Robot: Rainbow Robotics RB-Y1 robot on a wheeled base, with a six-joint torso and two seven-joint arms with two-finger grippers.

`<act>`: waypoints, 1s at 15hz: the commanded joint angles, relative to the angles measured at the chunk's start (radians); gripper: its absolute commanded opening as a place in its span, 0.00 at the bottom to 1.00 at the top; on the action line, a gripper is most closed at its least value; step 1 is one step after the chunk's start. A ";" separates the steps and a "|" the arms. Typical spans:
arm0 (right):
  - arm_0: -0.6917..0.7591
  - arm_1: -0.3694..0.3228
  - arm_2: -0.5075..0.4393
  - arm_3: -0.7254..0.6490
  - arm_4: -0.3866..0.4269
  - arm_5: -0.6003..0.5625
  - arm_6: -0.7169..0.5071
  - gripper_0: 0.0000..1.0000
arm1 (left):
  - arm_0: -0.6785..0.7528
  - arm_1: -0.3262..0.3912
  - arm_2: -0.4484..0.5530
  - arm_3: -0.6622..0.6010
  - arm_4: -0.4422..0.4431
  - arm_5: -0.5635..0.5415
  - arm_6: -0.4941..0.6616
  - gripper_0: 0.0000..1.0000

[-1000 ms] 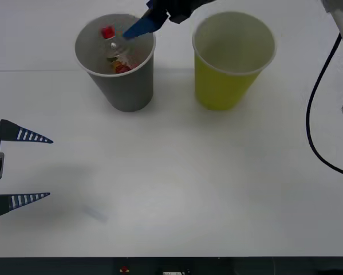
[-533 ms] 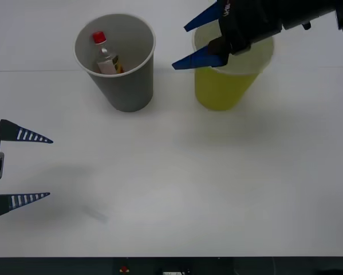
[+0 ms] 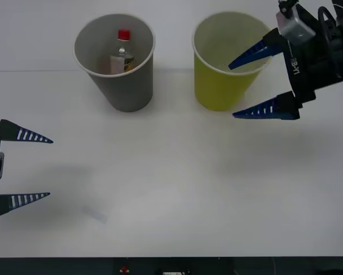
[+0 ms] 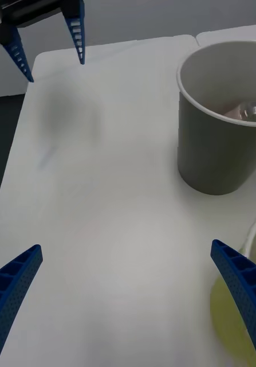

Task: Put the can into the green bin and the plastic bottle into the gray bin

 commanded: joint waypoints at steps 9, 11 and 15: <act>0.447 -0.025 -0.319 -0.229 -0.026 -0.075 0.173 1.00 | 0.000 0.000 0.000 0.000 0.000 0.000 0.000 1.00; 0.514 -0.025 -0.371 -0.249 -0.027 -0.075 0.190 1.00 | 0.000 0.000 0.000 0.000 0.000 0.000 0.000 1.00; 0.576 -0.025 -0.408 -0.246 -0.027 -0.075 0.231 1.00 | 0.000 0.000 0.000 0.000 0.000 0.000 0.000 1.00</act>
